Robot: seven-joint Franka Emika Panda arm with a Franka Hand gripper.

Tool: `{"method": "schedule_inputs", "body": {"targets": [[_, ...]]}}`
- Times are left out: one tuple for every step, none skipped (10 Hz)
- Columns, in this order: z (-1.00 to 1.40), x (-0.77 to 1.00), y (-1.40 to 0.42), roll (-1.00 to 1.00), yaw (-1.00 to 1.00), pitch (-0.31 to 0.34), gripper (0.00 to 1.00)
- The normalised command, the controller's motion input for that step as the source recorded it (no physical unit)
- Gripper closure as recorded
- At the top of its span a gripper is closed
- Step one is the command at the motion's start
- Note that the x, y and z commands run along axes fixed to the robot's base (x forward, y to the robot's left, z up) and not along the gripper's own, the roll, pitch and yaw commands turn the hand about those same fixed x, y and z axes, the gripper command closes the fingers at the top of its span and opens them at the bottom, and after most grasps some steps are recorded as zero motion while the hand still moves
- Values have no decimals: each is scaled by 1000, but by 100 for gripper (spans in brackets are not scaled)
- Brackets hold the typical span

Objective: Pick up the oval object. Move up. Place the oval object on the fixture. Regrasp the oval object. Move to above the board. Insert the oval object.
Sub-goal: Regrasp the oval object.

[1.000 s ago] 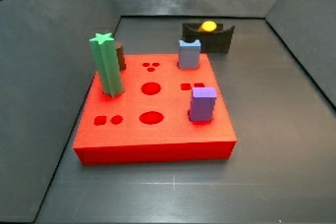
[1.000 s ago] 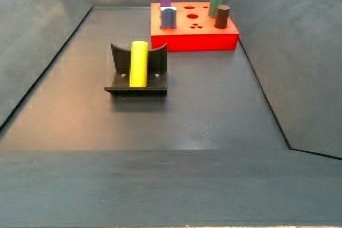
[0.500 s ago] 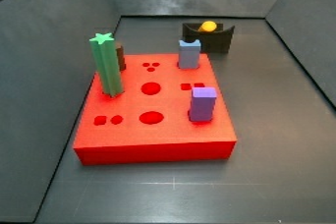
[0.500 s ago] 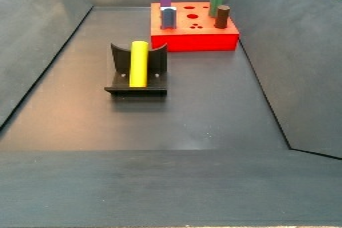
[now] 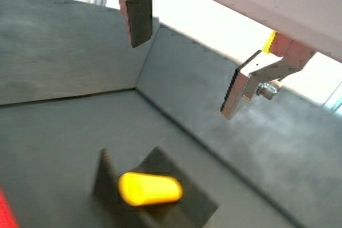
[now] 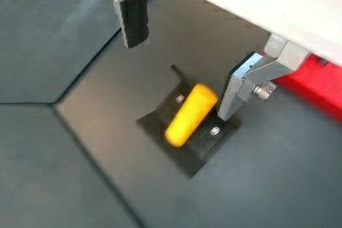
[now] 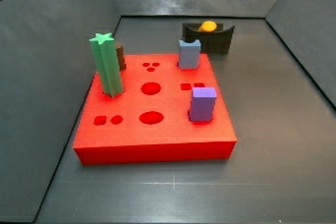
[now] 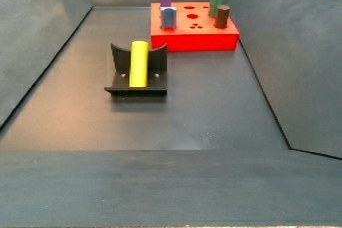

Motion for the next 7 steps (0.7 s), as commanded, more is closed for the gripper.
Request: {"method": "schedule_inputs", "body": {"targets": [[-7,35,-26,1000,9,6,0],[-11,43,-26,1000,12,19,0],[-12,59,-29,1000,19,55,0],[-8,71,-36,835,34,96,0],[-14,84,-38,626,48,115,0],[-17,91,-38,435,70,129,0],[-5,86,-26,292,91,128,0]]}}
